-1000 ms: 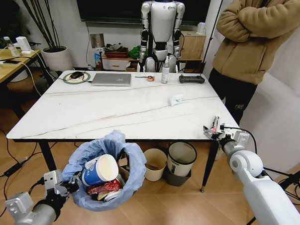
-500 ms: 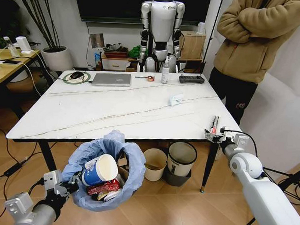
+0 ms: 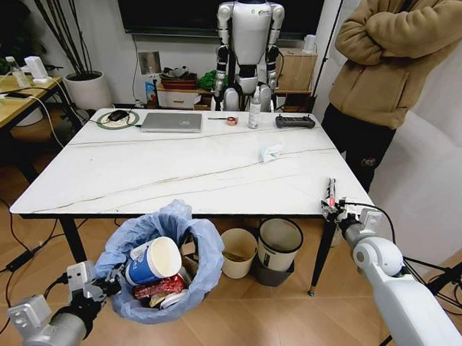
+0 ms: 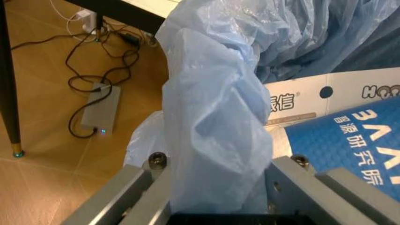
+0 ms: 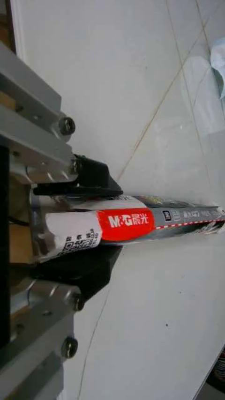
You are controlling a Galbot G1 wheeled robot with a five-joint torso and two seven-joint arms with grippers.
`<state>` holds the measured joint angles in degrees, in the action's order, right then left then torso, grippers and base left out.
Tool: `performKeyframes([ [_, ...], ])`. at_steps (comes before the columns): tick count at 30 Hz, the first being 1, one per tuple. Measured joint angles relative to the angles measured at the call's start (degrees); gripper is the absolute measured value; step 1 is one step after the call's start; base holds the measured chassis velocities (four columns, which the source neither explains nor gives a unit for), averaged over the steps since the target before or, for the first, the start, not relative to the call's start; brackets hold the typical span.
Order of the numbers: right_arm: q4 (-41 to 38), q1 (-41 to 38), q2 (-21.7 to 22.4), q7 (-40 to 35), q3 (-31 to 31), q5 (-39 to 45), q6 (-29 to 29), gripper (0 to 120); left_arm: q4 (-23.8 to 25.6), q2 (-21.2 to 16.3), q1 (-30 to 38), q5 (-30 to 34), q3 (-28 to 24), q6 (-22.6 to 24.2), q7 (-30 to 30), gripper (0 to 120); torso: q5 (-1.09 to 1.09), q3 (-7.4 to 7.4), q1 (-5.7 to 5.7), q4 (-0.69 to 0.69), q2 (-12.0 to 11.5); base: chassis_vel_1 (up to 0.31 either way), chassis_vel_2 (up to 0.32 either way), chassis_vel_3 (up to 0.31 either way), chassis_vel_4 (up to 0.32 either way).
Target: Pick up the trash bin and place the trash from the table into it.
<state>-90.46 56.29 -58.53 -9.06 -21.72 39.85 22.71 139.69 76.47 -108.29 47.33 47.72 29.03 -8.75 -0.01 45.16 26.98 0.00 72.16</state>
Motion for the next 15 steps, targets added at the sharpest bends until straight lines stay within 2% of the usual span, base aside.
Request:
performKeyframes([
  [1,-0.11,0.03,0.0,0.02,0.0,-0.03,0.0,16,-0.04,-0.03,0.08,0.01,0.0,0.0,0.0,0,0.0,0.0,0.0,0.0,0.0,0.0,0.0,0.0,0.0],
  [2,-0.24,0.07,0.0,0.03,0.02,-0.04,0.02,11,-0.05,-0.06,0.12,0.04,-0.01,0.0,0.0,0,0.0,0.0,0.0,0.0,0.0,0.0,0.0,0.0,0.0],
  [5,-0.52,0.14,0.02,0.06,0.02,-0.04,0.04,3,-0.09,-0.08,0.2,0.09,-0.01,0.0,0.0,0,0.0,0.0,0.0,0.0,0.0,0.0,0.0,0.0,0.0],
  [13,-1.8,0.21,0.43,0.83,-0.21,0.6,-0.59,0,-0.21,-0.18,0.39,0.22,-0.01,0.0,-0.03,0,0.03,0.0,0.0,0.0,0.0,0.0,0.0,0.0,0.0],
  [15,-4.18,0.42,1.21,2.33,-0.64,3.05,-2.01,0,-0.25,-0.3,0.47,0.36,-0.01,0.01,-0.06,0,0.02,0.0,0.0,0.0,0.0,0.0,0.0,0.0,0.0],
])
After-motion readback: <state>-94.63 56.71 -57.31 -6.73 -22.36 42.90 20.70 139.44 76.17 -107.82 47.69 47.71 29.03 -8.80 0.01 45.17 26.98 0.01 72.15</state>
